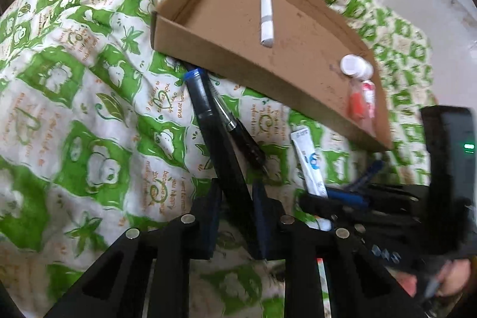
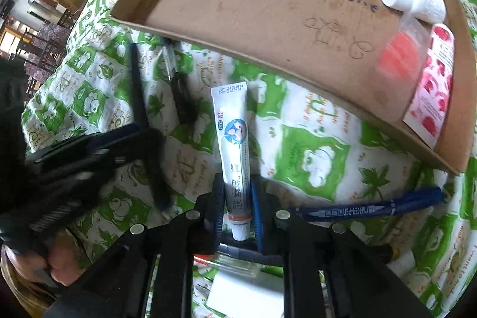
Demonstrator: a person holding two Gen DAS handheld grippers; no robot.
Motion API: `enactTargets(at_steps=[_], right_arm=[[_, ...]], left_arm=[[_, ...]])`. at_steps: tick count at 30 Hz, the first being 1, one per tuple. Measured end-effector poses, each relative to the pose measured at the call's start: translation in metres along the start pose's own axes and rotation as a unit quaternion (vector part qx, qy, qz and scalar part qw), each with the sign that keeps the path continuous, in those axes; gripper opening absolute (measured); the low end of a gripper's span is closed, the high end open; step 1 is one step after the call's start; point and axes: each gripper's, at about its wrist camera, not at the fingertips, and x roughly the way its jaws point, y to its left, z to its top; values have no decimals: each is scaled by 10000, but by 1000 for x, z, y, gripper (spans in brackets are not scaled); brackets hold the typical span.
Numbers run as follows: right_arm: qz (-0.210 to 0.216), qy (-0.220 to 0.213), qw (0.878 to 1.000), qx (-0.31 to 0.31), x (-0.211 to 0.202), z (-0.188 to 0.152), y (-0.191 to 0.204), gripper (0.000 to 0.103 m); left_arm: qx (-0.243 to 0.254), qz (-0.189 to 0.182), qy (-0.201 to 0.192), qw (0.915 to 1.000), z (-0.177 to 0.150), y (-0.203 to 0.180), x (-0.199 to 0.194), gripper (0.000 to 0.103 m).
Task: Organize rigid objects
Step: 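Grasp the black blue-capped marker with the left tool while the right tool holds the tube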
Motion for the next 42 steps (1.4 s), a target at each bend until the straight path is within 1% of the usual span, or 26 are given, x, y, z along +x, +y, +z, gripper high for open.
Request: enactTargets(at_steps=[2,6,7,12,14,19,20,25,28,31,42], right_arm=[[46,29,10000,56,0,1,-3,16],[35,60,10000,19,3,0,0,16],[42,63,10000,20,1,-1,-2,16],[103,84,9999,54,0,-3,-5,16],[129,84,9999,59,1,-3,-5,16],[197,52,9998,46,2,-3,-9,16],[196,44,9998,36,3,-3,-9,16],[93,-6,9999,-93,3,-6,-5,16],[57,-14,9999,-150,2,-7,-3,16],[69,-15,9999,-138,2,-8,-3,16],[67,-63,9997,-230,-1,-8,1,16]], left_arm=[[70,-249,260,9993,3,1,-1,19],[263,40,490,9984,-4,-9,22,19],[268,95,495,9984,0,-10,27,21],[368,325,359,9981,4,-19,33,21],[387,398,292,9980,7,-33,39,21],[634,589,164,9961,1,-48,40,20],[635,594,161,9961,3,-55,44,20],[585,560,155,9966,3,-57,45,20],[584,596,154,9964,3,-56,46,20],[547,599,169,9966,1,-44,39,20],[575,593,64,9966,-4,-44,38,19]])
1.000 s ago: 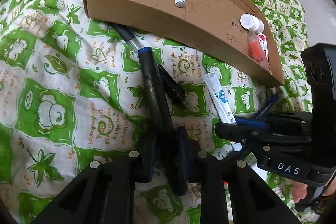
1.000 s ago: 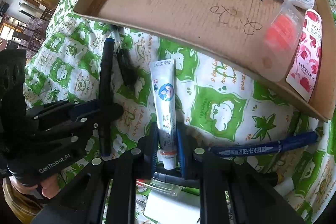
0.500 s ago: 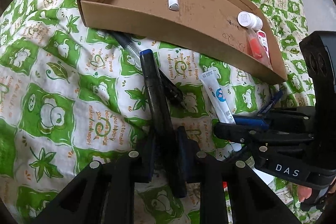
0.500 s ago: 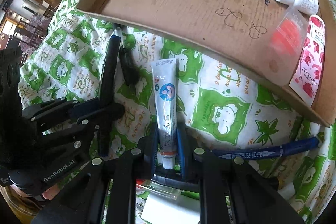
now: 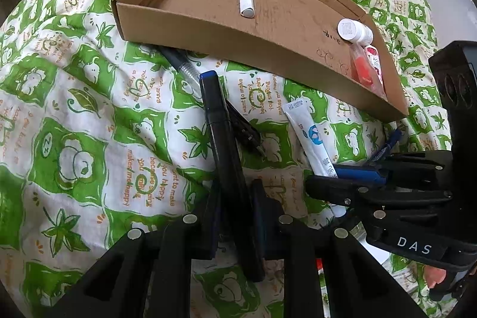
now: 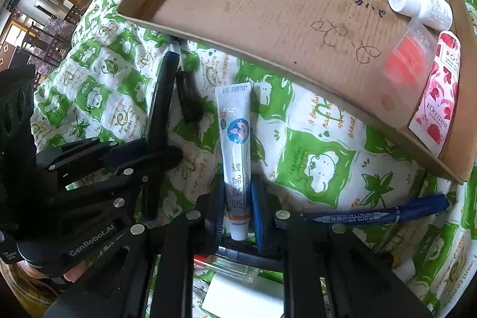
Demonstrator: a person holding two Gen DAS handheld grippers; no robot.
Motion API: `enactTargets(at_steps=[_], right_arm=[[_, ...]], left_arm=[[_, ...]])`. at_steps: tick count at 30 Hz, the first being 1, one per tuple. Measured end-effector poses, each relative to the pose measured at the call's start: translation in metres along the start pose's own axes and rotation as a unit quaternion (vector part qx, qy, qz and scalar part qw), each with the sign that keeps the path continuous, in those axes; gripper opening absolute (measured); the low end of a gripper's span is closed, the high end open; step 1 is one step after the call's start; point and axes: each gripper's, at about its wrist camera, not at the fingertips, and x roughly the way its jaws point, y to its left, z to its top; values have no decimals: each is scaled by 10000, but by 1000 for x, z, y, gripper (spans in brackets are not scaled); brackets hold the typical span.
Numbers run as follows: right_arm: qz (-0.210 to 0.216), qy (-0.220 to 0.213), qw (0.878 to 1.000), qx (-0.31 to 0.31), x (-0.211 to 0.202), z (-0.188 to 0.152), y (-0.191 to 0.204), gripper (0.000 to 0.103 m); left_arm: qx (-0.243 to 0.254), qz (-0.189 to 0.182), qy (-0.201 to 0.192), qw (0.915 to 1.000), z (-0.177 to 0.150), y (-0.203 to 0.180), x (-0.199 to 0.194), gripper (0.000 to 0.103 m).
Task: Organize rigid objects
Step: 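Grasp the black blue-capped marker with the left tool while the right tool holds the tube, then carry the black marker and ointment tube into the cardboard tray with both tools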
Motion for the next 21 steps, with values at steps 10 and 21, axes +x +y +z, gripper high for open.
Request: enactTargets(at_steps=[10,21], right_arm=[[167,32,9997,157,4,4,-10,16],[267,-29,9996,-38,-2,1,-3,15]], left_arm=[[-265,-72,56,9996,6,9,7,21],[-335,-219,-184,9990,8,19,-16,16]])
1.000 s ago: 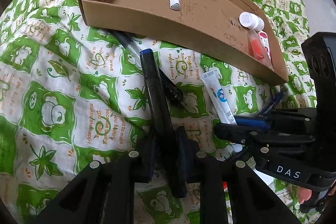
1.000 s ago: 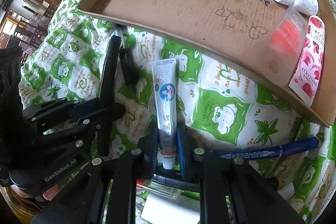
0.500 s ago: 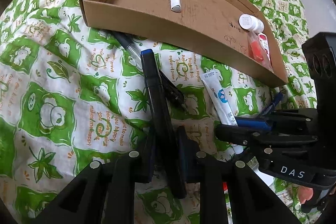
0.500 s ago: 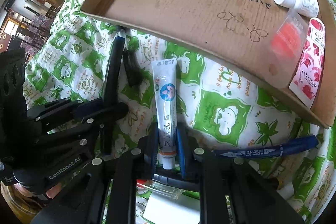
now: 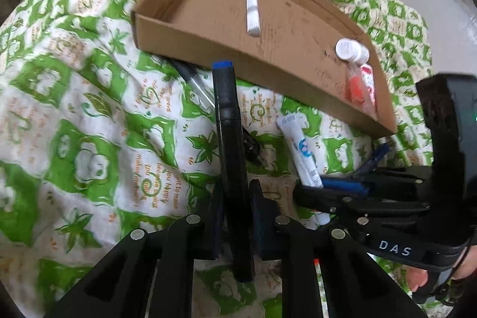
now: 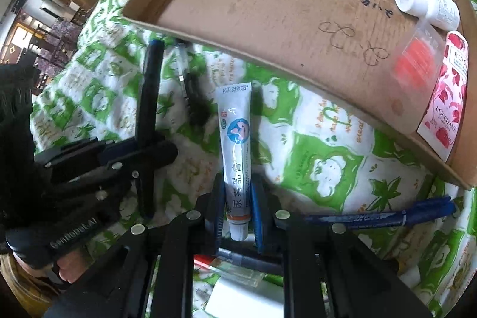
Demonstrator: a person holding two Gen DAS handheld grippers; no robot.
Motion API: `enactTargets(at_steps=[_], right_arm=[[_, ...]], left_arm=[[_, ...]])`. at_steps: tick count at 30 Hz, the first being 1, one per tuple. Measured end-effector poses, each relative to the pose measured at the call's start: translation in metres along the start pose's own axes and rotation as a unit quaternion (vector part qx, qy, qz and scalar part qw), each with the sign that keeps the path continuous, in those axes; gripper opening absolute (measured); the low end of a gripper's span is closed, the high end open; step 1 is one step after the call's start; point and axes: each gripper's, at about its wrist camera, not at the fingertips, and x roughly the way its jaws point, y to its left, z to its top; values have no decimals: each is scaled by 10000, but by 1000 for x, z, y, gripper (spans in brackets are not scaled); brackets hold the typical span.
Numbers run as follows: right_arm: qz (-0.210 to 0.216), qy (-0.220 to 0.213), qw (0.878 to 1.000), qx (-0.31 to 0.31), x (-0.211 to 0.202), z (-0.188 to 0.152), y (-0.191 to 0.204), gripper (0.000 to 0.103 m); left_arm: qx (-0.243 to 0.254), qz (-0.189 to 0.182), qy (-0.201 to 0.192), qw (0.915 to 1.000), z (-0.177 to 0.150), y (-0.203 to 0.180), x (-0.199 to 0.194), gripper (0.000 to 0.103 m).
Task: Organize rigid objects
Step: 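Carry the black marker and ointment tube into the cardboard tray with both tools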
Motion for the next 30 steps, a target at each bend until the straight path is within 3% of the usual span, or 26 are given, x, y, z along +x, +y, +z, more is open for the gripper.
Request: enactTargets(at_steps=[8,30], right_arm=[[266,-69,9996,-15,-12,1,5,15],[565,-500,9971,-122,-60,-2,8,15]], left_arm=[[-82,-70,-218,9997,5,1,-27,14],[456,466,-927,9936,14,-22,-72,14]])
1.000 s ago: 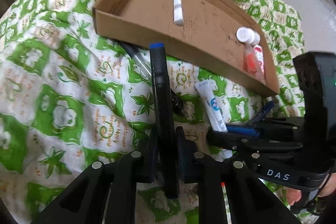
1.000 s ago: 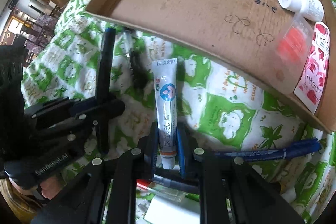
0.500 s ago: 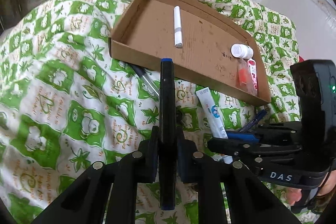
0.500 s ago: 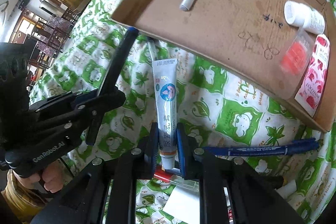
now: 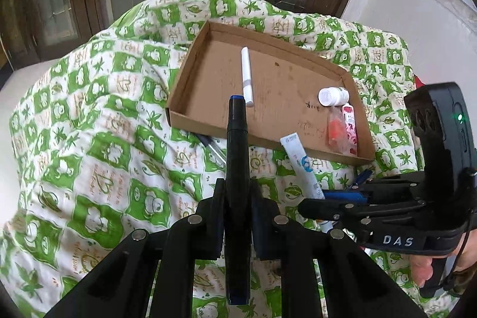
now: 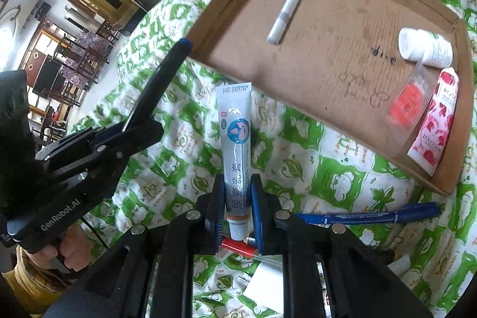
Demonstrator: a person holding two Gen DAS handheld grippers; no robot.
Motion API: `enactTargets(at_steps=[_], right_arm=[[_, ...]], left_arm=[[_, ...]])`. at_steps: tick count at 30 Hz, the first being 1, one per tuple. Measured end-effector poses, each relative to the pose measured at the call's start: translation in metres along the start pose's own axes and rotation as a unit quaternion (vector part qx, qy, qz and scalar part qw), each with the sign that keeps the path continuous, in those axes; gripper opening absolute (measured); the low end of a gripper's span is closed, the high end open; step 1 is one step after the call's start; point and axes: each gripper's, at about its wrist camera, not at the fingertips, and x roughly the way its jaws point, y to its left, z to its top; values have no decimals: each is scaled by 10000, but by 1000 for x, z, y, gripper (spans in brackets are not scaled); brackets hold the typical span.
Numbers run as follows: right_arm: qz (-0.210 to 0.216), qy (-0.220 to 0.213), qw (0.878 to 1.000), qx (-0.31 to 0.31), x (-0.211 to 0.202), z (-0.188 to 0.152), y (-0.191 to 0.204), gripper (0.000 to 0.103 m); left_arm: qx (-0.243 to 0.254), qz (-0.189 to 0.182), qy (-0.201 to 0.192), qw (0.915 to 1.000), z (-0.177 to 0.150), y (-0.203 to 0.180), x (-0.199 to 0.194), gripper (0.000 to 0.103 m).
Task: Organize rigid objects
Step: 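Carry the black marker and ointment tube into the cardboard tray with both tools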
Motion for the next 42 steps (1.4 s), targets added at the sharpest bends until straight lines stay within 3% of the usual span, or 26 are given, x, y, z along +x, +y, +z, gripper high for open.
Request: enactTargets(at_steps=[15,29,37,42], right_arm=[[-106,-607,9953,754,-38,16,-43,15],[-161,-1014,9816,1611,-53,31,-87,16],[-469,-822,9861,1363,-17,73,-70,15],[-663,-1025,9831,1361,-3,96,-65,15]], left_arm=[[-82,-93,13,9999,43,3,7,14],[-352,-73,385,9986,100,4,69,14],[-230,240,472,9983,117,-7,99,14],[-164,394,532,9977,121,-14,111,14]])
